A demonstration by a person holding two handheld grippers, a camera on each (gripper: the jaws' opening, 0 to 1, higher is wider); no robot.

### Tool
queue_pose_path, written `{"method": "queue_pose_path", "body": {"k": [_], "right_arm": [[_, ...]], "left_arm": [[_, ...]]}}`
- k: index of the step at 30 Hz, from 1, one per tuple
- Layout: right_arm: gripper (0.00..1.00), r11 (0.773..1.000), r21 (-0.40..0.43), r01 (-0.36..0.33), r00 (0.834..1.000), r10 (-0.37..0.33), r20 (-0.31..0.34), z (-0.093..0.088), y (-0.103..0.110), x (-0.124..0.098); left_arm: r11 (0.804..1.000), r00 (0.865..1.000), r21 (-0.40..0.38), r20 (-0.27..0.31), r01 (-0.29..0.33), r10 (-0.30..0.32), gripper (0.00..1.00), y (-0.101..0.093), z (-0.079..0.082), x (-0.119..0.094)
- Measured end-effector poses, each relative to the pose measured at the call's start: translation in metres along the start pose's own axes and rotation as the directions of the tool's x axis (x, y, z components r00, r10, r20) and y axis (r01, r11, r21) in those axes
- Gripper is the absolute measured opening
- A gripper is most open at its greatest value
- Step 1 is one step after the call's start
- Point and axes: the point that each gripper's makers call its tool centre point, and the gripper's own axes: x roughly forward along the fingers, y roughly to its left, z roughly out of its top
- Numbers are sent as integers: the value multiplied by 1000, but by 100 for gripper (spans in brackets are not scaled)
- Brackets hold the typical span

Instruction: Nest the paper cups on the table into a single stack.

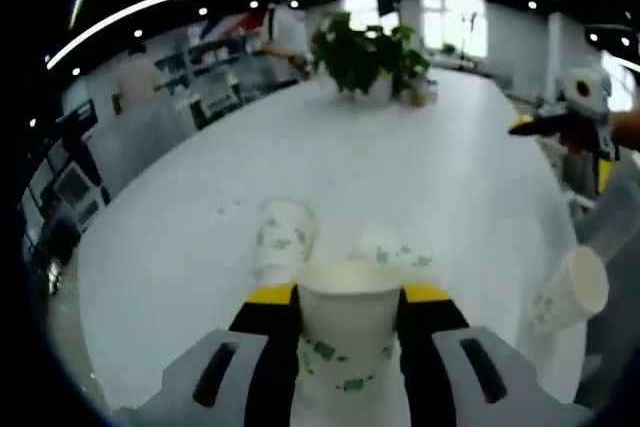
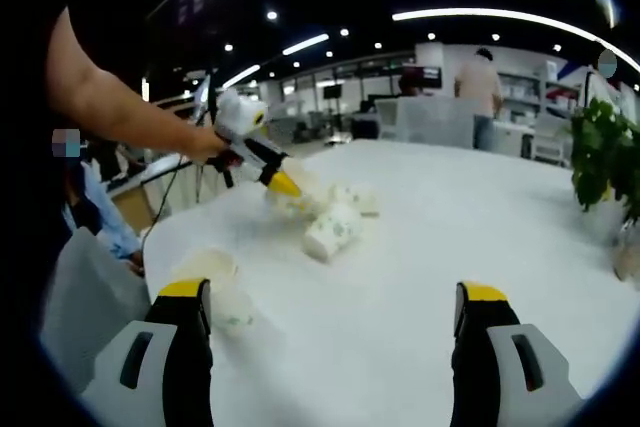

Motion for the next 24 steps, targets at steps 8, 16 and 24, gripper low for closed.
{"method": "queue_pose_path", "body": {"k": [8,16,24], "right_arm": [[100,1000,-5,-1,1000,1,2,2,1,0],[100,1000,-11,-2,1000,2,2,4,2,0],[100,1000,-15,-2,1000,2,4,7,2,1]], "left_arm": [[995,992,-90,120,-33,44,36,12,21,-10],[987,969,-153,232,-52,87,36,17,42,-20],[961,909,-274,390,-42,151,36,31,72,-35]]}}
